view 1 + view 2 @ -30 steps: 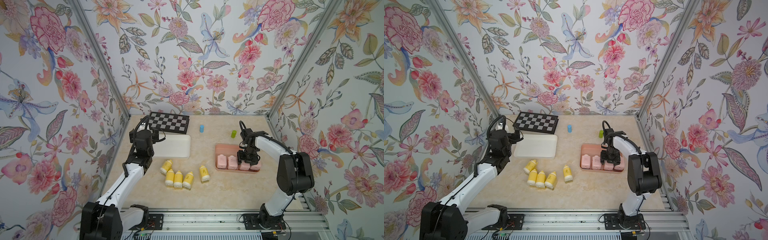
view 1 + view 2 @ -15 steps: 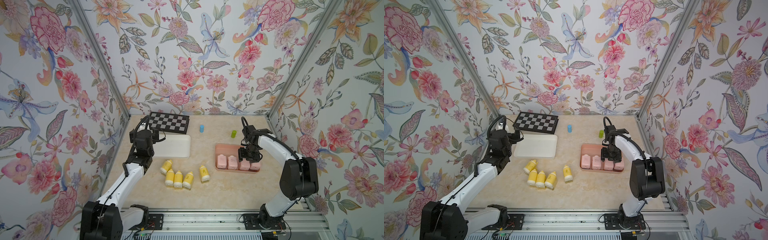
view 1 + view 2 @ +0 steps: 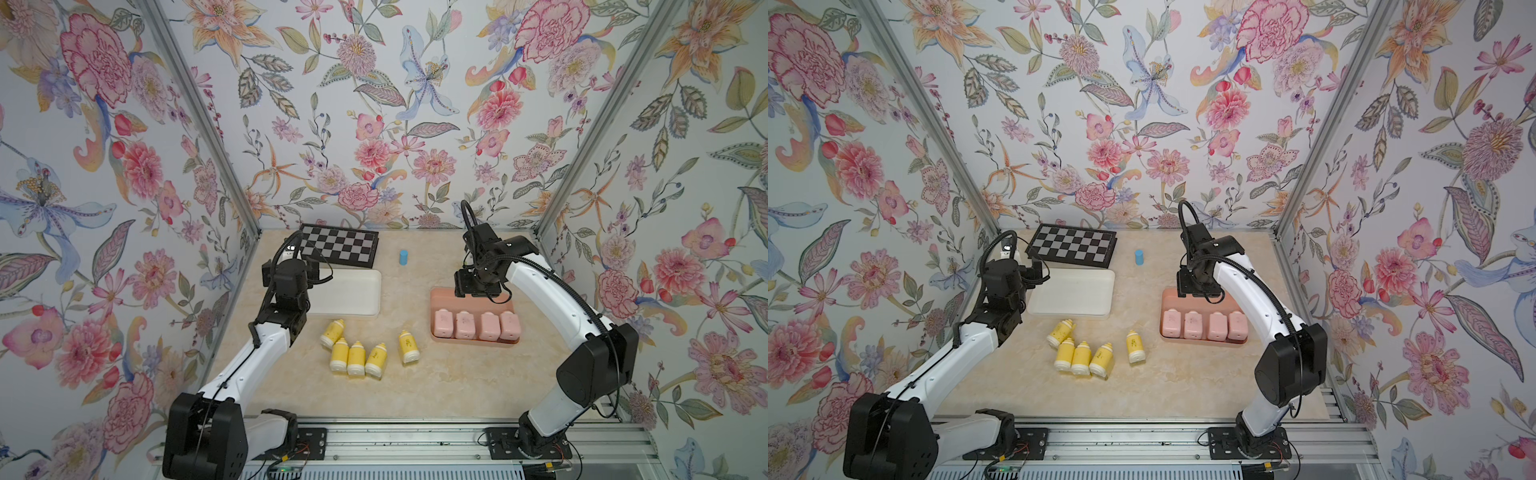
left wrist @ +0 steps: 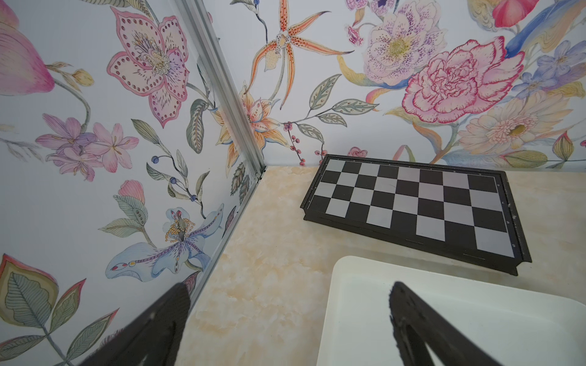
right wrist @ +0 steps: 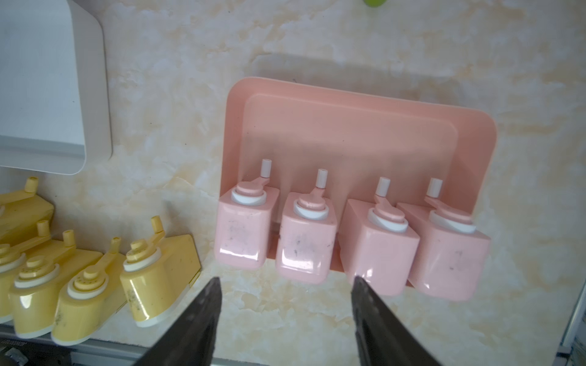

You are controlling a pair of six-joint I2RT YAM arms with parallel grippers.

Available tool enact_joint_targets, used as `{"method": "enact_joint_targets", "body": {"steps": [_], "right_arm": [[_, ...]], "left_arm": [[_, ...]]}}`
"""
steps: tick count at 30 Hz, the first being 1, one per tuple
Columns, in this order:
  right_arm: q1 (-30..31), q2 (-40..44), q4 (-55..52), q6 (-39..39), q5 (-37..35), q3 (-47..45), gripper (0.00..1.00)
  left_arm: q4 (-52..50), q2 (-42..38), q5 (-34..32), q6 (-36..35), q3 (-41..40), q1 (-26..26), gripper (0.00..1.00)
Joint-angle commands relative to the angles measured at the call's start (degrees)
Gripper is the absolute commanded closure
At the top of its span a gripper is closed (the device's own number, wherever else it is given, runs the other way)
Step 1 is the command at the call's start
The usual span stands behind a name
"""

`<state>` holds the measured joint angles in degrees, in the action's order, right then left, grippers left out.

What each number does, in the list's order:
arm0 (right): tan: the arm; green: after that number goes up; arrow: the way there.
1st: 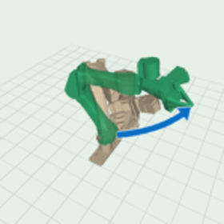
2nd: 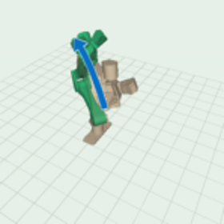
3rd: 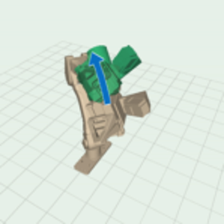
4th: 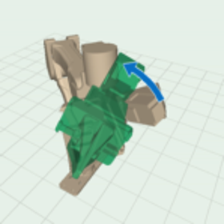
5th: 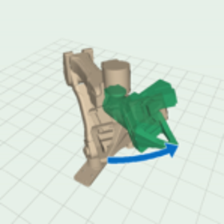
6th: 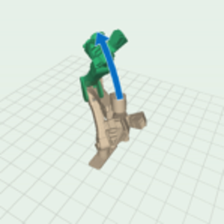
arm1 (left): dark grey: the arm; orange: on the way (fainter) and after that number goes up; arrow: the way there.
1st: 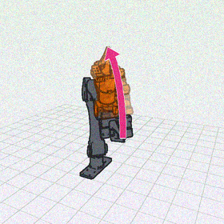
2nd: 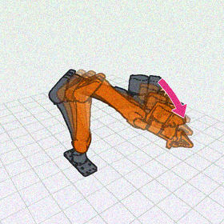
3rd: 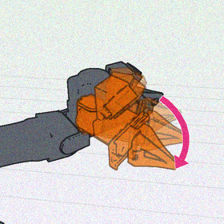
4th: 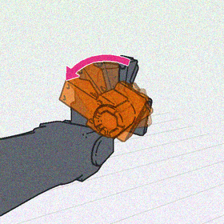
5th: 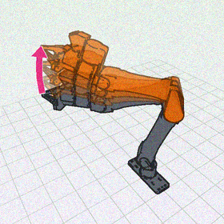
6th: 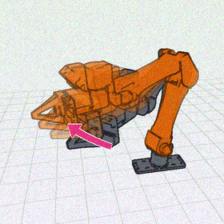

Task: Place the pencil sharpeners by color into the storage box
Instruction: Place the pencil sharpener in the storage box, then pick up the pencil sharpener from the center of the board.

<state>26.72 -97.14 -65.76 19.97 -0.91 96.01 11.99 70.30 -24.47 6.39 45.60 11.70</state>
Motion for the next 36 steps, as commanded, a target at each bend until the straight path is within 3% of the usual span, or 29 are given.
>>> {"method": "enact_joint_targets", "body": {"steps": [1, 7, 12, 26, 36], "right_arm": [[4.3, -5.8, -0.3, 3.2, -0.9, 5.4, 0.34], [9.6, -13.7, 0.5, 4.2, 0.3, 13.5, 0.34], [12.0, -14.0, 1.1, 4.1, 0.9, 14.1, 0.34], [11.5, -4.3, 5.5, 3.4, -1.2, 2.2, 0.34], [8.9, -1.0, 8.9, 1.4, 1.3, -3.8, 0.34]], "left_arm": [[-0.9, 1.1, -1.3, -0.7, 1.1, 0.6, 0.01], [-2.2, 4.4, -1.5, -0.9, 2.3, 0.6, 0.01], [-5.8, 9.4, -0.6, -0.3, 5.9, 0.2, 0.01], [-20.3, 19.0, 1.3, 2.7, 18.2, -0.8, 0.01], [-36.2, 15.0, 5.4, 6.1, 22.2, 0.0, 0.0]]}}
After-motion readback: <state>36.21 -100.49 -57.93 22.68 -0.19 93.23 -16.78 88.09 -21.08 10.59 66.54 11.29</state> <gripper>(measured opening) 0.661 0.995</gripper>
